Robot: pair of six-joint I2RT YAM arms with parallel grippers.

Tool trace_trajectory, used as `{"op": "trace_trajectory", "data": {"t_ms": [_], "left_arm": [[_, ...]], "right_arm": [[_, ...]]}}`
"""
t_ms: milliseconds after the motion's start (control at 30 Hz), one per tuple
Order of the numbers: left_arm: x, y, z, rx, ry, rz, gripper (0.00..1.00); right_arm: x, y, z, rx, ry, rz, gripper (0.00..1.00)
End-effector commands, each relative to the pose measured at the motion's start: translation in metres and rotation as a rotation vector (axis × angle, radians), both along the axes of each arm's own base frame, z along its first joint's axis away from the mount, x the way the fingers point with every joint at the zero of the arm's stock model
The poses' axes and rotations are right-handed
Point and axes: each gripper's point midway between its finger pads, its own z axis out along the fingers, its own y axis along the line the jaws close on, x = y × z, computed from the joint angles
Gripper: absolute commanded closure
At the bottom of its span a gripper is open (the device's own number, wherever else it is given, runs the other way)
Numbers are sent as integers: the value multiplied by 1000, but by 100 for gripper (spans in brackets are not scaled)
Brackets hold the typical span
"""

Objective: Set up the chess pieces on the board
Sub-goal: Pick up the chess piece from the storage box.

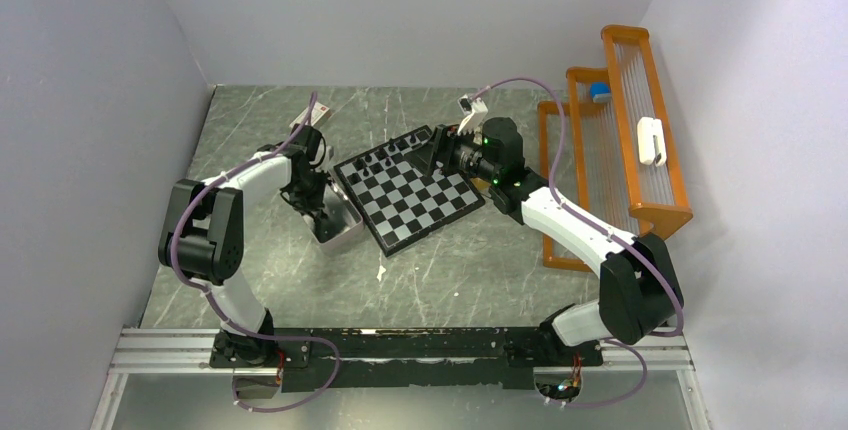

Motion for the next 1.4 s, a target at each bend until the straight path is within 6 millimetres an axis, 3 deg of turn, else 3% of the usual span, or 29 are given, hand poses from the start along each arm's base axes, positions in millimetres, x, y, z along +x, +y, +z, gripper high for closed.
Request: {"op": "trace_trajectory", "data": {"t_ms": [0, 300, 667, 1067, 1367], "left_arm": [[3, -11, 5, -41, -3, -38, 88], [12, -11, 10, -31, -24, -26, 78], [0, -12, 7, -50, 1, -25, 64], [-13, -19, -6, -89, 37, -41, 69], [-12, -19, -5, -78, 31, -50, 85]], "right_arm": [[-3, -1, 10, 15, -32, 2, 28], [-2, -1, 12, 12, -39, 1, 28], [-1, -1, 14, 13, -44, -1, 28], [-2, -2, 12, 13, -39, -2, 28], [-3, -1, 9, 16, -29, 1, 28]]}}
